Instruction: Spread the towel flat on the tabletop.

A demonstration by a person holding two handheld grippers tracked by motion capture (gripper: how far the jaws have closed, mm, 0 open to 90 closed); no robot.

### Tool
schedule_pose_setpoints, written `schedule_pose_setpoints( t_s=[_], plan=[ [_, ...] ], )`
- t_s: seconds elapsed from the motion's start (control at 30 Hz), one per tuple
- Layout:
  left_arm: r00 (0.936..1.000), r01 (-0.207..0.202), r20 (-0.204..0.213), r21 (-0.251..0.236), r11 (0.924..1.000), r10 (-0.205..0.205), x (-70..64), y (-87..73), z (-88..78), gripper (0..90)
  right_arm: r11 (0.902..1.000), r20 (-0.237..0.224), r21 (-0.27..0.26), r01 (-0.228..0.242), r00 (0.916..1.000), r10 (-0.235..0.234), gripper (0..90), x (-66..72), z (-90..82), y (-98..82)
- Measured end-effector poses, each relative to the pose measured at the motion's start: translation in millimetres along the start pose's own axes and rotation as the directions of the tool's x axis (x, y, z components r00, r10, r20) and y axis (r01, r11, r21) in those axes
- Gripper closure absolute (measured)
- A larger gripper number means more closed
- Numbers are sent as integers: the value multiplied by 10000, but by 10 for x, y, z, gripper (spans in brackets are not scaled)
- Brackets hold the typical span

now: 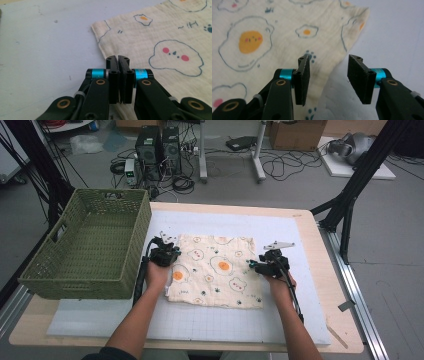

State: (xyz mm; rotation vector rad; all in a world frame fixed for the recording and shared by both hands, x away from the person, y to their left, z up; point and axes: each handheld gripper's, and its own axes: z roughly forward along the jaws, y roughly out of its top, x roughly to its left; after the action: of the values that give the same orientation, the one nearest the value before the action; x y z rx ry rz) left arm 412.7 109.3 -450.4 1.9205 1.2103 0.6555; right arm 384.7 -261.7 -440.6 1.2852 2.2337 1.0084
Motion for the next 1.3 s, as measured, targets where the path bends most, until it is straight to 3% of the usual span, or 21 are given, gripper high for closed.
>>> schedule_pose_setpoints(
  t_s=[0.07,0.1,0.13,0.17,0.2,0.27,0.33,0.5,0.63,0.77,0.9,1.0,1.1,1.2,1.27,1.3],
  plan=[
    [10000,9,45,-16,10000,-8,-8,0,-8,803,9997,-187,153,174,9997,-171,661,30,33,-40],
    [9997,173,161,18,9998,-174,0,-1,-12,735,9995,-295,152,279,9992,-274,822,40,26,-33],
    [9991,306,296,97,9995,-309,7,-4,-18,674,9980,71,205,597,9982,-599,851,65,15,-21],
    [9982,438,401,201,9988,-446,9,-7,-26,602,9946,684,329,986,9926,-1006,858,84,11,-12],
    [9969,549,544,300,9980,-564,12,-8,-44,529,9950,945,363,929,9909,-960,858,64,13,-14],
    [9952,517,819,345,9981,-544,-8,-18,-99,500,9974,1157,309,644,9910,-676,847,15,10,-27],
    [9926,358,1148,452,9983,-408,-36,-3,-162,467,9983,1355,183,554,9891,-573,742,17,-7,-28],
    [9888,-164,1489,213,9996,131,-131,53,-329,479,9979,908,-177,620,9941,-601,636,57,-134,-31],
    [9818,-450,1844,-49,9990,451,-184,-25,-465,506,9956,603,-455,818,9950,-790,610,127,-281,-120],
    [9751,-355,2182,-221,9991,394,-228,-137,-619,504,9933,152,-811,819,9966,-809,608,183,-451,-244],
    [9709,-374,2360,-223,9991,416,-283,-287,-760,504,9914,-213,-651,1132,9932,-1148,605,304,-544,-368],
    [9771,-608,2049,83,9981,578,-314,-434,-826,513,9913,-465,-439,1245,9909,-1265,546,386,-568,-453],
    [9808,-909,1762,323,9953,839,-326,-531,-871,519,9918,-505,-25,1275,9906,-1275,561,430,-569,-509],
    [9780,-1133,1804,387,9928,1046,-336,-623,-910,613,9921,-590,358,1202,9913,-1180,650,435,-558,-556],
    [9757,-1429,1723,312,9892,1355,-381,-651,-956,828,9940,-801,568,938,9928,-891,742,400,-579,-548],
    [9761,-1567,1575,325,9871,1498,-405,-660,-974,864,9936,-834,618,948,9925,-895,802,388,-596,-556]
  ],
)
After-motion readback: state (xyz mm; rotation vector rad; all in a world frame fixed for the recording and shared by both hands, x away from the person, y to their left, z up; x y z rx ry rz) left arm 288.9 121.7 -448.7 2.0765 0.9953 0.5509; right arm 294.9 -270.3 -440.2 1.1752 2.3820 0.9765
